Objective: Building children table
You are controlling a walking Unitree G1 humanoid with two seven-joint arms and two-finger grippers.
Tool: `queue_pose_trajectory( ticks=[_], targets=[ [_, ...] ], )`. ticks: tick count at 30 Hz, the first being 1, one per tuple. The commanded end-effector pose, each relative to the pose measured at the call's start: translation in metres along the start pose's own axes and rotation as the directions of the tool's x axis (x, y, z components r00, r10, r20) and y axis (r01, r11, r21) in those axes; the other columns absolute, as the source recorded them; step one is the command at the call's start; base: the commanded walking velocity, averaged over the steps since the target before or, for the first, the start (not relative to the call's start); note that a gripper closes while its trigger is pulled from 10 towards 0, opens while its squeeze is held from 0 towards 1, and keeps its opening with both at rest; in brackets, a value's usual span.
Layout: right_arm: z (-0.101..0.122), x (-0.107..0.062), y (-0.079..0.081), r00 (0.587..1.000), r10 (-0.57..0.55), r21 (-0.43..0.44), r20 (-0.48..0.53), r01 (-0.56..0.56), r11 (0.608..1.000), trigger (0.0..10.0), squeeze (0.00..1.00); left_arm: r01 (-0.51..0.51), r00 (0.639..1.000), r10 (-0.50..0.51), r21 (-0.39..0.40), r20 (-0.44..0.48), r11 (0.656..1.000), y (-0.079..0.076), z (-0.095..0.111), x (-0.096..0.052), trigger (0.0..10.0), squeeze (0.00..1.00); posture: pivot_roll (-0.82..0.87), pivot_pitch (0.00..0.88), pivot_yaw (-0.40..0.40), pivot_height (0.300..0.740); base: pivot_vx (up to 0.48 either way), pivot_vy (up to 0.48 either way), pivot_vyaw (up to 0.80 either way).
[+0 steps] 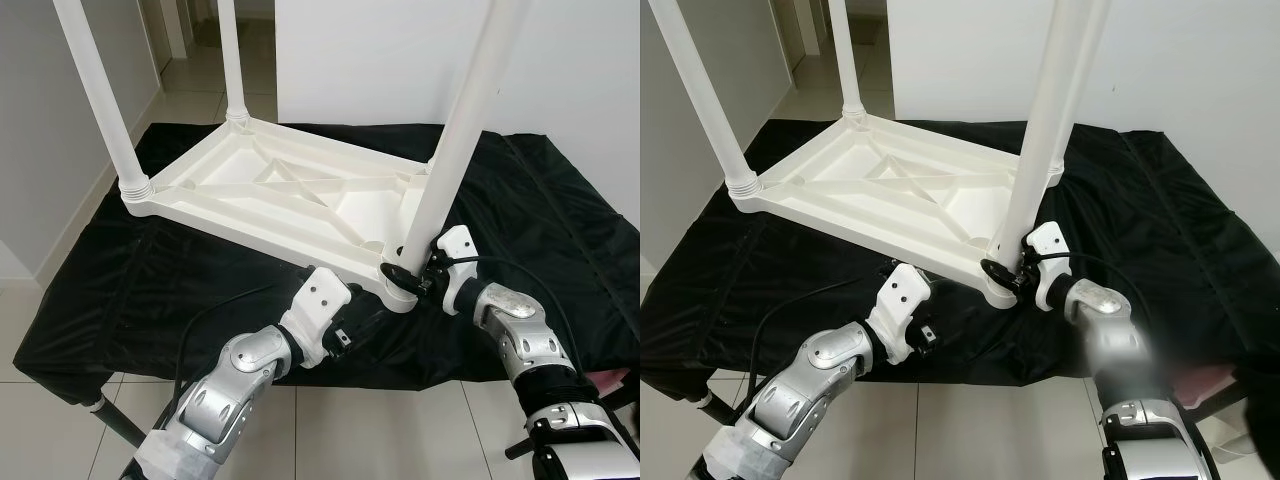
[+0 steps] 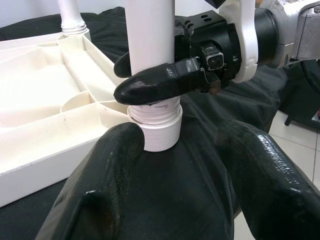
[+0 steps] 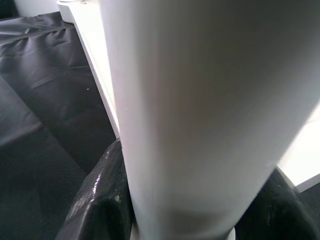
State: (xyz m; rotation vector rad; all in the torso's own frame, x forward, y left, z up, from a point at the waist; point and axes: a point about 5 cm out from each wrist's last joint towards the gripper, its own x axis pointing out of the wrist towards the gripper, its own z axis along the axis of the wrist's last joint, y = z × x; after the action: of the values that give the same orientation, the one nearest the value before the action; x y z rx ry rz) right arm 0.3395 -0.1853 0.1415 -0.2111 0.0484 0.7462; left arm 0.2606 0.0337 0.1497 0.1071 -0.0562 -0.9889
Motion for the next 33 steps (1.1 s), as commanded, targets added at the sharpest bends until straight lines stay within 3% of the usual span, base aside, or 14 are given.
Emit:
queue_pose_trajectory(
  ticks=[1,2,3,4,13,20,22,30,31,33],
  targets=[
    [-0.010,0.001,0.004,0.999,0.024,0.003,-0.048,-0.024,1.000,0.0,0.00,0.030,1.000,-0.030,0.003,-0.009,1.000,-0.002,-0.001,0.000,10.0,0.00,-0.02,0.018,-0.023,0.740,0.000,0.000,0.00],
    [-0.011,0.000,0.004,0.999,0.019,0.008,-0.045,-0.018,1.000,7.5,0.00,0.031,0.999,-0.031,0.002,-0.007,1.000,-0.002,-0.001,0.000,10.0,0.00,-0.02,0.019,-0.022,0.740,0.000,0.000,0.00],
    [-0.011,0.000,0.004,0.999,0.019,0.008,-0.045,-0.018,1.000,7.5,0.00,0.031,0.999,-0.031,0.002,-0.007,1.000,-0.002,-0.001,0.000,10.0,0.00,-0.02,0.019,-0.022,0.740,0.000,0.000,0.00],
    [-0.012,-0.001,0.003,0.999,0.008,0.018,-0.038,-0.007,1.000,10.0,0.00,0.032,0.999,-0.032,0.002,-0.006,0.999,-0.001,-0.001,0.001,10.0,0.00,-0.02,0.021,-0.020,0.740,0.000,0.000,0.00],
    [-0.009,0.000,0.001,0.997,-0.067,0.033,-0.022,0.068,0.997,10.0,0.00,0.030,1.000,-0.029,0.002,-0.006,1.000,0.000,0.000,0.001,10.0,0.00,-0.02,0.028,-0.021,0.740,0.000,0.000,0.00],
    [0.000,0.005,0.013,0.973,-0.231,0.086,0.010,0.230,0.969,10.0,0.00,0.026,1.000,-0.026,-0.004,-0.009,1.000,-0.002,-0.001,-0.001,10.0,0.00,-0.02,0.046,-0.016,0.740,0.000,0.000,0.00],
    [0.001,0.006,0.019,0.948,-0.317,0.138,0.002,0.314,0.939,10.0,0.00,0.029,1.000,-0.029,-0.009,-0.012,1.000,-0.003,-0.002,-0.002,10.0,0.00,-0.02,0.053,-0.013,0.740,0.000,0.000,0.00],
    [-0.001,0.009,0.033,0.895,-0.447,0.200,-0.007,0.439,0.876,10.0,0.00,0.033,0.999,-0.034,-0.010,-0.020,0.999,-0.004,-0.003,-0.003,10.0,0.00,-0.02,0.062,-0.011,0.740,0.000,0.000,0.00],
    [-0.004,0.011,0.040,0.861,-0.509,0.229,-0.024,0.500,0.835,10.0,0.00,0.034,0.999,-0.034,-0.006,-0.025,0.999,-0.004,-0.004,-0.004,10.0,0.00,-0.02,0.064,-0.013,0.740,0.000,0.000,0.00],
    [-0.004,0.011,0.040,0.861,-0.509,0.229,-0.024,0.500,0.835,10.0,0.00,0.034,0.999,-0.034,-0.006,-0.025,0.999,-0.004,-0.004,-0.004,10.0,0.00,-0.02,0.064,-0.013,0.740,0.000,0.000,0.00]
  ],
)
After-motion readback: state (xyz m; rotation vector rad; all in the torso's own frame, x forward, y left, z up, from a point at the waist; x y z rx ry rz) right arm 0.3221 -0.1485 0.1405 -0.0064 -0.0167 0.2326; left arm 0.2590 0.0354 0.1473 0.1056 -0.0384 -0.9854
